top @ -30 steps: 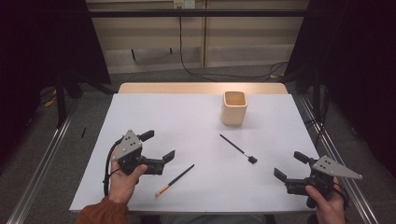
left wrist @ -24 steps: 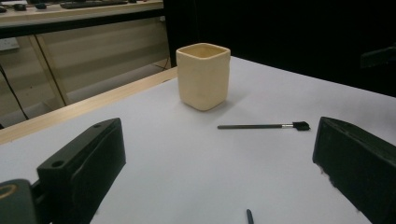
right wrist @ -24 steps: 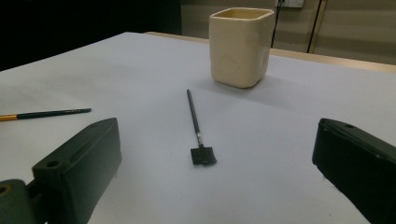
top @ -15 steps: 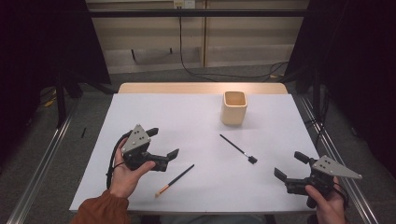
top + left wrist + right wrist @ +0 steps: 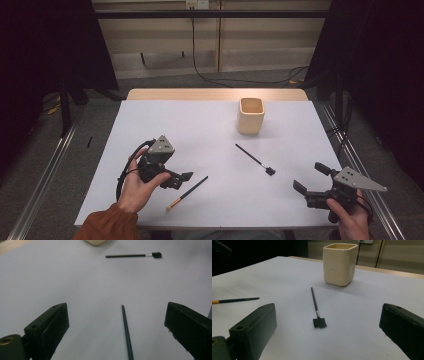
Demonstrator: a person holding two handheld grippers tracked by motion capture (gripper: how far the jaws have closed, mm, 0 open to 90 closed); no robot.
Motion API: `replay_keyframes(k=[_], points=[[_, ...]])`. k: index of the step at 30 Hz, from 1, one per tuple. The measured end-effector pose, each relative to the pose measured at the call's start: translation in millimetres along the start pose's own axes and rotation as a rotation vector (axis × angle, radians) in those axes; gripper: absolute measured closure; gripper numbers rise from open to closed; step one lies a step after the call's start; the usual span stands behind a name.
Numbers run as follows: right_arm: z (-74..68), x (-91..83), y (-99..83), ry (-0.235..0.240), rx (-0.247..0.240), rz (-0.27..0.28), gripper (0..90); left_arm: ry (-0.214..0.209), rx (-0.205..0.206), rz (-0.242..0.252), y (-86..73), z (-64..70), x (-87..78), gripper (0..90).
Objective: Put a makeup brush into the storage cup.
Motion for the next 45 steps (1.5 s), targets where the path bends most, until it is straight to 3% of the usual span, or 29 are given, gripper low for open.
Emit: replay_keyframes(k=[5, 9, 13, 17, 20, 26, 27, 30, 31, 34, 37, 45], points=[[0.0, 0.3, -0.1, 0.002, -0.001, -0.001, 0.5, -0.01, 0.006, -0.115, -0.6, 1.2, 7.5, 7.0], [0.0, 0.6, -0.2, 0.003, -0.002, -0.003, 0.5, -0.027, 0.007, -0.174, -2.3, 2.0, 12.0, 7.0], [-0.1, 0.5, -0.2, 0.003, -0.003, -0.003, 0.5, -0.069, -0.009, -0.247, -5.1, 0.7, 18.7, 7.0], [0.0, 0.6, -0.2, 0.005, -0.005, -0.004, 0.6, -0.078, -0.022, -0.296, -9.1, -1.2, 24.1, 7.0], [0.3, 0.9, -0.3, 0.004, -0.009, -0.007, 0.6, -0.091, -0.005, -0.343, -13.5, -1.3, 29.0, 6.2], [0.5, 1.1, -0.7, 0.005, -0.002, -0.009, 0.6, -0.109, -0.02, -0.359, -19.4, -2.7, 34.9, 4.7], [0.4, 1.2, -0.7, 0.005, -0.003, -0.01, 0.6, -0.074, -0.009, -0.369, -21.3, -1.8, 36.5, 4.4], [0.0, 1.5, -0.7, 0.008, -0.001, -0.01, 0.6, -0.089, -0.014, -0.379, -24.2, -1.4, 38.5, 5.1], [0.1, 1.6, -0.7, 0.009, 0.0, -0.01, 0.6, -0.089, 0.002, -0.383, -25.7, -1.1, 39.0, 6.2], [0.0, 1.4, -0.7, 0.009, 0.0, -0.009, 0.6, -0.107, -0.004, -0.402, -28.8, 0.2, 40.8, 12.5], [-0.1, 1.5, -0.8, 0.01, -0.003, -0.012, 0.6, -0.103, 0.02, -0.405, -29.4, 4.0, 41.9, 20.0], [-1.0, 2.2, -1.0, 0.02, -0.008, -0.017, 0.8, -0.14, 0.003, -0.469, -33.9, 11.9, 47.1, 41.2]])
Point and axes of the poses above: each handheld gripper's, and its own axes: x roughly forward along the jaws, y roughly out of its top, z roughly to its right, the point moved 2 cm from there along x, roughly forward along the jaws, and after that the axes turned 5 degrees about y, right-handed, at the moved point
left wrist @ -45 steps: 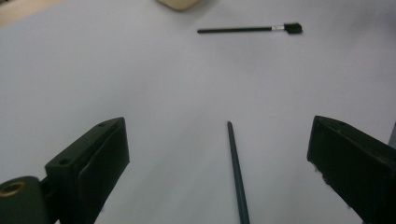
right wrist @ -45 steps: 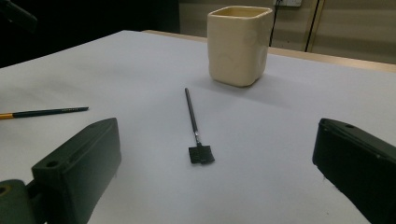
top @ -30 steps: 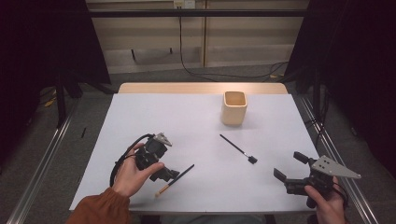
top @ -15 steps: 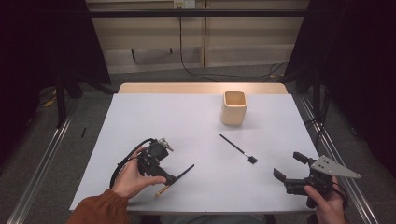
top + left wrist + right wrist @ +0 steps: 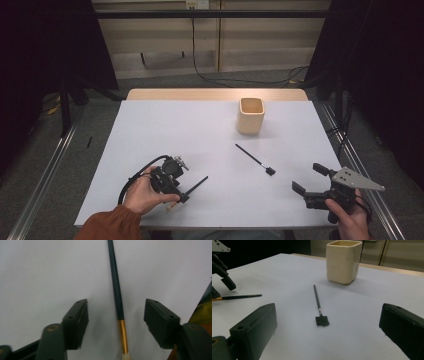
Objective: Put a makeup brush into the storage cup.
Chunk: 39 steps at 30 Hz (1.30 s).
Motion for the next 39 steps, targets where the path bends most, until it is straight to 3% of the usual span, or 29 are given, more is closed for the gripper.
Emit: replay_keyframes(k=[14, 17, 19, 23, 28, 30, 31, 39], points=[[-0.1, 1.4, -0.9, 0.008, -0.002, -0.014, 0.6, 0.044, 0.022, -0.047, 2.2, 3.4, 6.1, 54.7], [-0.6, 1.7, -1.1, 0.011, -0.003, -0.017, 0.6, 0.077, 0.027, -0.053, 2.9, 6.2, 7.1, 56.7], [-0.6, 1.7, -1.0, 0.012, -0.003, -0.016, 0.6, 0.1, 0.036, -0.065, 3.6, 6.3, 7.5, 63.1], [-0.7, 1.8, -1.1, 0.013, -0.002, -0.017, 0.6, 0.113, 0.029, -0.065, 4.1, 6.6, 8.3, 66.6], [-0.7, 2.1, -1.2, 0.012, -0.001, -0.017, 0.6, 0.145, 0.059, -0.111, 8.5, 10.2, 9.6, 68.8], [-0.9, 2.1, -1.2, 0.012, -0.001, -0.017, 0.6, 0.15, 0.058, -0.129, 10.9, 10.4, 10.6, 71.9], [-1.0, 1.7, -1.3, 0.012, -0.003, -0.018, 0.6, 0.151, 0.07, -0.137, 11.4, 9.6, 9.9, 82.0], [-0.8, 1.7, -1.5, 0.013, -0.002, -0.019, 0.6, 0.109, 0.034, -0.12, 10.4, 5.4, 9.9, 83.6]])
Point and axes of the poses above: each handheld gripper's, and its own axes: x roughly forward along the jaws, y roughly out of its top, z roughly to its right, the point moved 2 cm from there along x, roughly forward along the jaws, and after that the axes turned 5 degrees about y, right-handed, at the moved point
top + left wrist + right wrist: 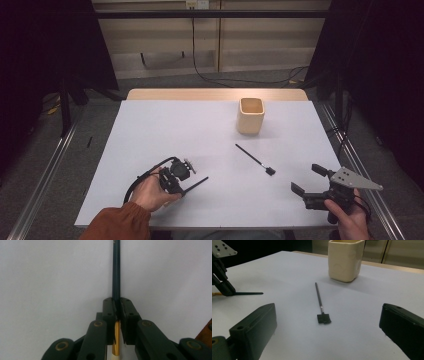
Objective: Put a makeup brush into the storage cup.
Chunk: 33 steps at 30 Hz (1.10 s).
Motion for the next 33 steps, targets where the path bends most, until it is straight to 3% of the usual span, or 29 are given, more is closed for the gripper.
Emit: replay_keyframes(k=[16, 17, 20, 28, 33], points=[[0.1, 0.8, 0.1, -0.002, 0.006, -0.001, 0.7, -0.071, -0.078, 0.085, -10.2, -9.5, -2.9, 83.7], [0.1, 0.8, 0.1, -0.002, 0.006, -0.001, 0.7, -0.081, -0.067, 0.08, -11.0, -10.0, -3.1, 83.6], [-0.1, 1.0, 0.2, -0.001, 0.004, -0.001, 0.7, -0.09, -0.082, 0.103, -12.4, -10.4, -4.2, 83.6], [0.1, 1.0, 0.1, -0.003, 0.006, -0.002, 0.7, -0.099, -0.158, 0.211, -16.2, -19.0, -14.1, 83.6], [0.1, 0.9, 0.1, -0.003, 0.005, -0.001, 0.7, -0.161, -0.182, 0.295, -19.2, -24.1, -20.1, 83.6]])
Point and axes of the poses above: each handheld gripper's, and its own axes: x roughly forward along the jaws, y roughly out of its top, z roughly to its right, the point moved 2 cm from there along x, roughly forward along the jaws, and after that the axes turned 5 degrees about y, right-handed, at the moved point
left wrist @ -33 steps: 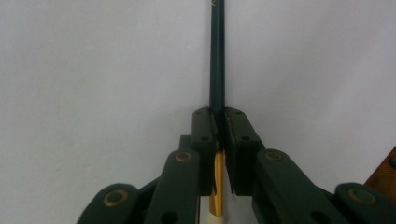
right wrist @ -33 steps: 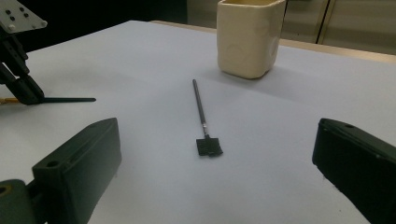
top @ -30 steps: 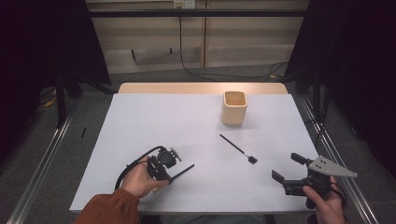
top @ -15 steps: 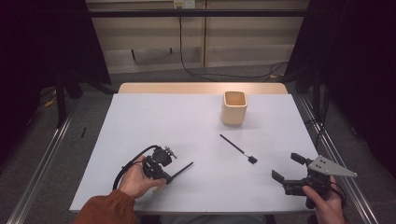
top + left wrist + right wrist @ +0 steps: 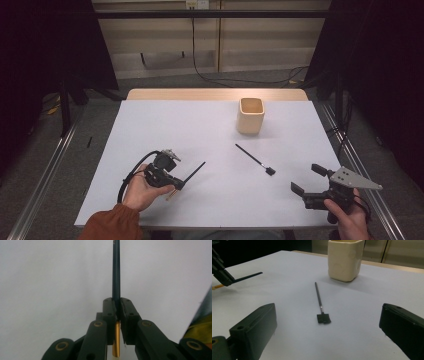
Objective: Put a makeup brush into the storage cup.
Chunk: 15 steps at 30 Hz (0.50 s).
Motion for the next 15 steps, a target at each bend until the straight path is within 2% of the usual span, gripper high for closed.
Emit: replay_keyframes(k=[1, 3, 6, 7, 8, 15], points=[[0.0, 0.0, 0.0, 0.0, 0.0, 0.0, 0.7, 0.008, -0.005, 0.011, -0.2, -0.3, -0.9, 83.6], [0.0, 0.0, 0.0, 0.0, 0.0, 0.0, 0.7, -0.002, -0.01, 0.037, -1.0, -0.6, -1.8, 83.6], [0.0, 0.1, 0.0, 0.0, 0.001, -0.001, 0.7, -0.016, 0.014, 0.073, -1.9, -0.4, -3.5, 83.5], [0.0, 0.1, 0.0, 0.0, 0.001, -0.001, 0.7, -0.027, 0.009, 0.084, -2.0, 0.8, -3.6, 83.6], [-0.1, 0.1, 0.0, 0.0, 0.0, -0.001, 0.7, -0.032, 0.024, 0.09, -1.7, 0.5, -4.3, 83.5], [0.0, 0.0, 0.0, 0.003, 0.001, 0.0, 0.7, -0.029, 0.028, 0.175, -0.8, 1.4, -8.7, 83.6]])
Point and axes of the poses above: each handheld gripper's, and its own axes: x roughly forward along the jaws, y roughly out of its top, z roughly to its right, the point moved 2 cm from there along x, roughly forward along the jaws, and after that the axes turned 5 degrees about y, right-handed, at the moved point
